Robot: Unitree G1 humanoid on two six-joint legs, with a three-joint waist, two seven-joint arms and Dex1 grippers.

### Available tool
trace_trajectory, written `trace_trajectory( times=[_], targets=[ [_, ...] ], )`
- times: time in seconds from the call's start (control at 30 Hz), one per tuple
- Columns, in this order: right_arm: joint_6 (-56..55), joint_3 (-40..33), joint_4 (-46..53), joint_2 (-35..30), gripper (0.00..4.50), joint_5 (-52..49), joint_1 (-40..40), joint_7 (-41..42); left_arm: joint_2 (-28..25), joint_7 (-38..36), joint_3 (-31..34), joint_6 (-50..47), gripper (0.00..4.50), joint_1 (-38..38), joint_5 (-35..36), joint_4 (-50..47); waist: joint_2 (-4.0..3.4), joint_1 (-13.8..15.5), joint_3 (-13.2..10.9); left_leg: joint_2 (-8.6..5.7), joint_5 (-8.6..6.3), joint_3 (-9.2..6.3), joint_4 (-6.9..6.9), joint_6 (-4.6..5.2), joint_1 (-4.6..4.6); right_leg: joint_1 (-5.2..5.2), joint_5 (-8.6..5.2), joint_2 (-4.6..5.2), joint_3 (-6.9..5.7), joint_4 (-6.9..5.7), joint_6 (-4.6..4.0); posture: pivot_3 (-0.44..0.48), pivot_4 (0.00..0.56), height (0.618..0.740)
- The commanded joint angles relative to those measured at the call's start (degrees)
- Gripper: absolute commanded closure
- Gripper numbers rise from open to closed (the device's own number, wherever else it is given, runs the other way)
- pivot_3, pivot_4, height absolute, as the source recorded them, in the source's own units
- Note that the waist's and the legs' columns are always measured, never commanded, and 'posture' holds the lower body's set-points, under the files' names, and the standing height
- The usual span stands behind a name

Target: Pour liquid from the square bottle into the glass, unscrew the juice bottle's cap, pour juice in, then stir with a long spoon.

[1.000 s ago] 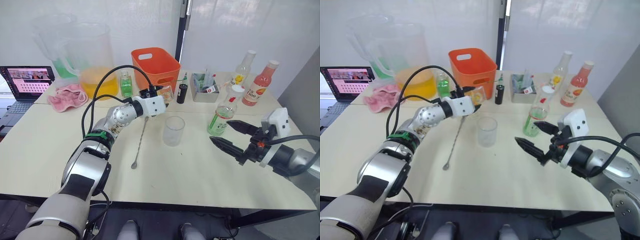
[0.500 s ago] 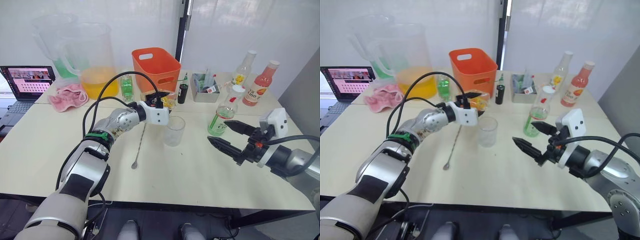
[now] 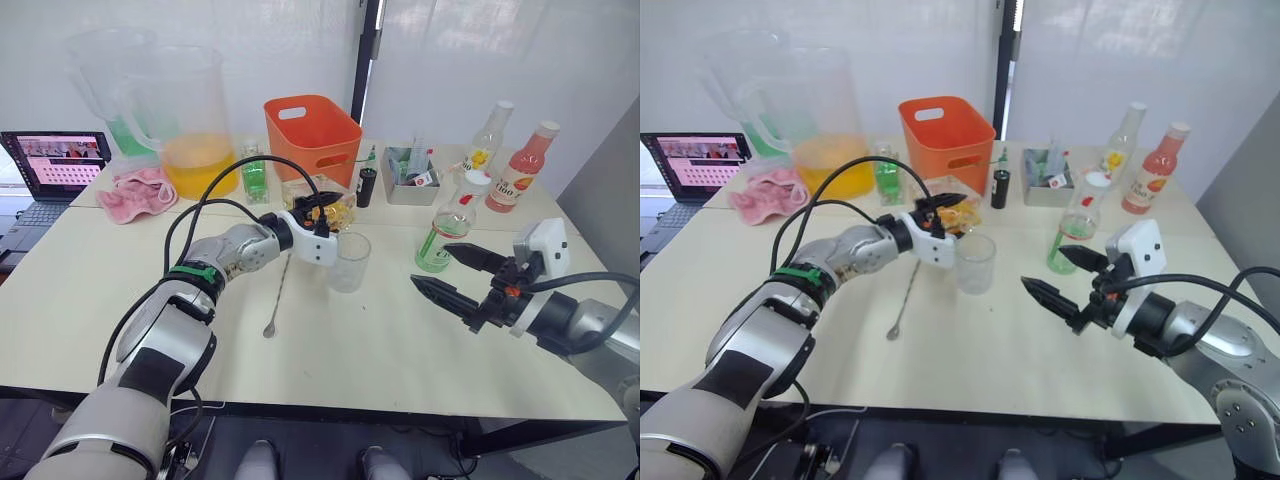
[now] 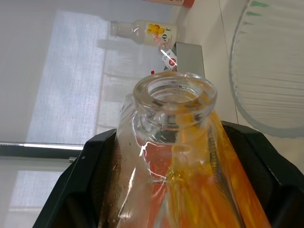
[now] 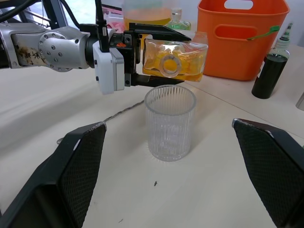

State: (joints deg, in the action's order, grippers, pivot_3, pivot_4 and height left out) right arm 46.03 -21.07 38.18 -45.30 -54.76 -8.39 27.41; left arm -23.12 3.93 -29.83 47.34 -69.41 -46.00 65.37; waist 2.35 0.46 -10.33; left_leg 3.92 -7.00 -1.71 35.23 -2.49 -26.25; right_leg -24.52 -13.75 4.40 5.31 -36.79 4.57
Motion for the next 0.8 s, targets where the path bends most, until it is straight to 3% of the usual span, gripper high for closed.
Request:
trace_trajectory(
  times=[0.03, 0.8],
  targets=[
    [-1.8, 0.2, 2.0, 0.2, 0.00, 0.8, 0.5, 0.1, -0.9, 5.8, 0.2, -0.6, 1.70, -4.7, -0.9, -1.6, 0.00, 0.0, 0.0, 0.00, 0.00, 0.00, 0.00, 0.00, 0.00, 0.00, 0.00, 0.00, 0.00, 0.00, 0.00, 0.000, 0.150, 0.703],
    [-2.6, 1.4, 2.6, 2.2, 0.00, 1.6, 1.4, -0.7, -1.3, 16.5, -6.1, -0.2, 1.70, -8.4, -8.9, -2.9, 0.00, 0.1, 0.0, -0.01, 0.00, 0.00, 0.02, -0.02, 0.00, 0.00, -0.01, 0.01, 0.00, -0.02, 0.03, 0.000, 0.150, 0.703]
  ],
)
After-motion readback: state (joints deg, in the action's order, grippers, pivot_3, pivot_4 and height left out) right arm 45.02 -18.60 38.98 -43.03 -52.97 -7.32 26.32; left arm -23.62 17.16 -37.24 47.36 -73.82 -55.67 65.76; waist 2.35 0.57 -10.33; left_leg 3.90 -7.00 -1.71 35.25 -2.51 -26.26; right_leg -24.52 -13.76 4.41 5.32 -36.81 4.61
